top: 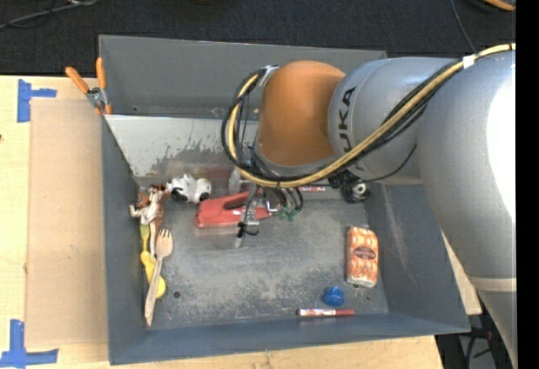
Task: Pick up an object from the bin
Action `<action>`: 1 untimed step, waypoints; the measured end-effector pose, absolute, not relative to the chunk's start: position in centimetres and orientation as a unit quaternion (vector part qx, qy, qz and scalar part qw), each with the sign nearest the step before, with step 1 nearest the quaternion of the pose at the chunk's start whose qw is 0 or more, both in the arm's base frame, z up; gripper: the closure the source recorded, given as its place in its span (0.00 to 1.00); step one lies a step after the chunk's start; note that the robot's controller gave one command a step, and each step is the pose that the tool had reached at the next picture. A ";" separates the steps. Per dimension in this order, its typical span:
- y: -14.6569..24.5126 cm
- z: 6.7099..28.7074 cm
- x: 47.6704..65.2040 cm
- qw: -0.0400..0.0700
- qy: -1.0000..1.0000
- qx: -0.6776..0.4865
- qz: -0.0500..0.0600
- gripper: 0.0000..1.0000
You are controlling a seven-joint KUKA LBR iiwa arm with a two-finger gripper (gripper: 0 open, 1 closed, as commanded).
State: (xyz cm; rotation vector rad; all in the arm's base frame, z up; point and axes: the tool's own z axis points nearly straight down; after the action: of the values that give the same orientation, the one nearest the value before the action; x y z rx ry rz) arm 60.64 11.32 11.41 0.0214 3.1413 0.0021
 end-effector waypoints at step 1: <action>11.0 9.5 61.8 0.001 0.993 -0.117 0.001 0.00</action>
Offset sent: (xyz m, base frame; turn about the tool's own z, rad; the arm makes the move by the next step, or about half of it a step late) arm 0.0100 -0.0171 -0.0387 -0.1989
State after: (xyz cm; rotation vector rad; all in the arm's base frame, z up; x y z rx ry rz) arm 61.78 11.04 9.55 -0.3677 3.1175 0.0018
